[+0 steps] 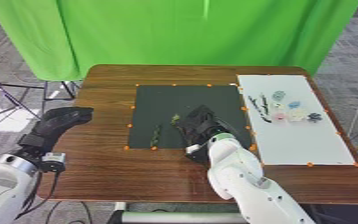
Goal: Arrange flowers
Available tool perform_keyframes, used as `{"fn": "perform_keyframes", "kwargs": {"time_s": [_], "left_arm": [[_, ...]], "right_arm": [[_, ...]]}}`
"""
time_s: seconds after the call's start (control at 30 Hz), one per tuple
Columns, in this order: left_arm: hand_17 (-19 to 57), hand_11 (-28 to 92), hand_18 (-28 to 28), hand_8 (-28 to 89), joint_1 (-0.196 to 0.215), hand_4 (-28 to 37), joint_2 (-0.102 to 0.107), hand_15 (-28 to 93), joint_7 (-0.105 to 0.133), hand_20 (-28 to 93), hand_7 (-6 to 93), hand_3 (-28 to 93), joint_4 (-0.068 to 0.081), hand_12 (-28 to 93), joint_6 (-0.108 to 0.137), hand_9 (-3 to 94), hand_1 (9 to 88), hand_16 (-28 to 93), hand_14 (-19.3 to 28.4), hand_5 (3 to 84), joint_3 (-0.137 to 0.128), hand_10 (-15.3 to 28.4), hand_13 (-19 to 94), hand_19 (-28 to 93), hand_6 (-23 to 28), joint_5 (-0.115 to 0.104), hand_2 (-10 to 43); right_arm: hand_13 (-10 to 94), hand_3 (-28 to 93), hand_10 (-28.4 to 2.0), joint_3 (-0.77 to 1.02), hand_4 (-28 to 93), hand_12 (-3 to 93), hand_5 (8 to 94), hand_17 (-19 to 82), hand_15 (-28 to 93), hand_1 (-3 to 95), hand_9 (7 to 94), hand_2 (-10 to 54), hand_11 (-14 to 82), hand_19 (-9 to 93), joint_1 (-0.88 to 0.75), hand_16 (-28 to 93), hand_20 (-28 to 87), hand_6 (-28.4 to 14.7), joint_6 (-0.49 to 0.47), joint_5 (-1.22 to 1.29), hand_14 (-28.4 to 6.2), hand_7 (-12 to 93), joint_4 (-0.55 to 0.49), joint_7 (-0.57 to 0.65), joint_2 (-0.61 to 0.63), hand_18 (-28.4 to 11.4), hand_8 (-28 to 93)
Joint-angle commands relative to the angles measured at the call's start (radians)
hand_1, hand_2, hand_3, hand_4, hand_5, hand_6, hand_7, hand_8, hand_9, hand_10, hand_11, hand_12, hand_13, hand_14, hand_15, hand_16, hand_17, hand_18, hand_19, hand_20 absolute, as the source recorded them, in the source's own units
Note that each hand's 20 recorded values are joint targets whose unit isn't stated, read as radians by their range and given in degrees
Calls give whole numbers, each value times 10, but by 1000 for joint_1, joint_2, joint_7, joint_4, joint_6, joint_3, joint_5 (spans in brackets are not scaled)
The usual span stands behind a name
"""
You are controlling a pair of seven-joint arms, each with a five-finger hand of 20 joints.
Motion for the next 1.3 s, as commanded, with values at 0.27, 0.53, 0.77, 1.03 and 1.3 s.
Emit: {"fn": "perform_keyframes", "kwargs": {"time_s": [0.27, 0.53, 0.77, 1.03, 1.3], "left_arm": [[27, 198, 140, -59, 5, -147, -3, 173, -9, 175, 149, 608, 1, 122, -13, 444, 323, 31, 182, 477, 1, 137, 338, 70, 47, -1, -71], [27, 198, 140, -60, -1, -146, -3, 172, -12, 175, 149, 610, 3, 122, -16, 444, 323, 31, 182, 477, 2, 137, 337, 69, 47, 0, -72], [27, 198, 140, -60, 3, -147, -1, 172, -12, 175, 149, 608, 1, 121, -14, 444, 324, 32, 182, 477, -2, 137, 338, 70, 47, -3, -71], [26, 198, 141, -59, -1, -145, 6, 173, -17, 176, 150, 608, 3, 122, -16, 444, 324, 32, 182, 477, 2, 137, 338, 70, 48, -3, -72], [26, 197, 141, -60, -16, -145, 18, 172, -18, 176, 148, 607, 9, 122, -24, 444, 324, 31, 182, 477, 14, 137, 339, 70, 48, -4, -72]], "right_arm": [[937, 577, -176, 28, -91, 143, 631, 739, 541, 324, 813, -95, 107, 873, -6, 195, 342, -40, 22, -38, -25, 91, -6, 3, 15, -57, -66], [937, 576, -180, 35, -91, 129, 612, 736, 538, 314, 804, -95, 103, 876, -15, 196, 336, -36, 5, -65, -27, 82, -13, 3, 18, -60, -70], [937, 578, -181, 106, -92, 126, 607, 732, 531, 306, 794, -95, 103, 880, -4, 199, 330, -37, 73, -156, -28, 83, -62, 12, 72, -63, -68], [937, 567, -166, 138, -97, 144, 605, 715, 521, 333, 767, -95, 105, 888, 131, 210, 331, -39, -24, -286, -29, 86, 9, 92, 190, -68, -63], [937, 547, -179, 136, -111, 130, 586, 699, 476, 342, 675, -95, 85, 877, 230, 234, 328, -19, -193, -237, -31, 79, 155, 141, 223, -68, -68]]}}
